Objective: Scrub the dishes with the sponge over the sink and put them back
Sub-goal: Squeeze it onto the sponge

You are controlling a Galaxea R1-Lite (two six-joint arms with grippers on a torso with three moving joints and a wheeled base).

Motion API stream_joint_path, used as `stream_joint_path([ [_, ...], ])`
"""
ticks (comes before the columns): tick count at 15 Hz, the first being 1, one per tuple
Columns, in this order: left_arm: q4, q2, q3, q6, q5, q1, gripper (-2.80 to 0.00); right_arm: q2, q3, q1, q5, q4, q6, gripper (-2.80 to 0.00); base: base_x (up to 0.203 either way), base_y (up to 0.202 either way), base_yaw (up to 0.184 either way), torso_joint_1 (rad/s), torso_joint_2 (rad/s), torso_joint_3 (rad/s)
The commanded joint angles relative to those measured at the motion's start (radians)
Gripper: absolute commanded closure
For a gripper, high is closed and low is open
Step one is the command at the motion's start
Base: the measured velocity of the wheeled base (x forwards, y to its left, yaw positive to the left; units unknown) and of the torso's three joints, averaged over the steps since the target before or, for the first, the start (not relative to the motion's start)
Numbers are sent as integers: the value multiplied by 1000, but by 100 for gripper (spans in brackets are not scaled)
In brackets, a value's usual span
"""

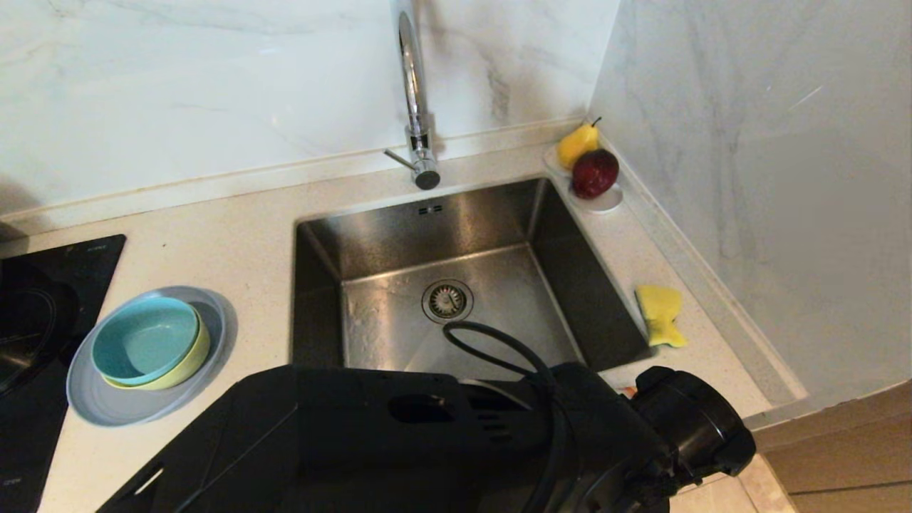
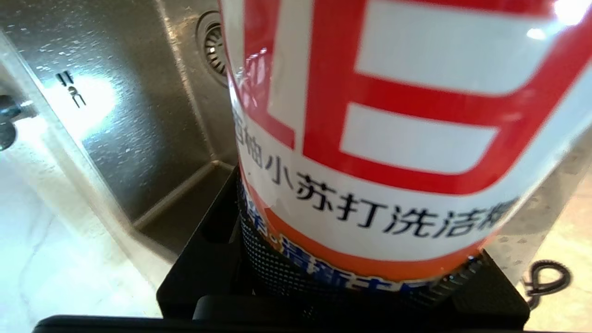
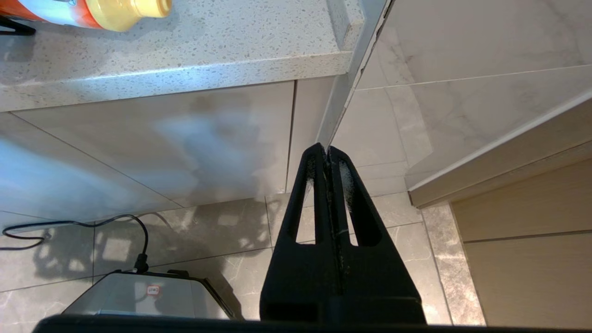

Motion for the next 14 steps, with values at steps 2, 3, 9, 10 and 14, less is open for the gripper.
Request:
stream_joint_path([
  [2, -50, 10, -7, 12, 35, -2, 0, -2, 0, 0, 2, 1, -1, 0, 0, 0, 0, 0, 0, 0],
  [3, -77, 14, -7, 14, 35, -2, 0, -2, 0, 0, 2, 1, -1, 0, 0, 0, 0, 0, 0, 0],
  [9, -181, 8, -7, 27, 47, -2, 0, -2, 0, 0, 0, 1, -1, 0, 0, 0, 0, 0, 0, 0],
  [10, -184, 0, -7, 28, 58, -2, 0, -2, 0, 0, 2, 1, -1, 0, 0, 0, 0, 0, 0, 0],
  [14, -174, -33, -5, 28, 57, -6, 0, -2, 0, 0, 0, 1, -1, 0, 0, 0, 0, 0, 0, 0],
])
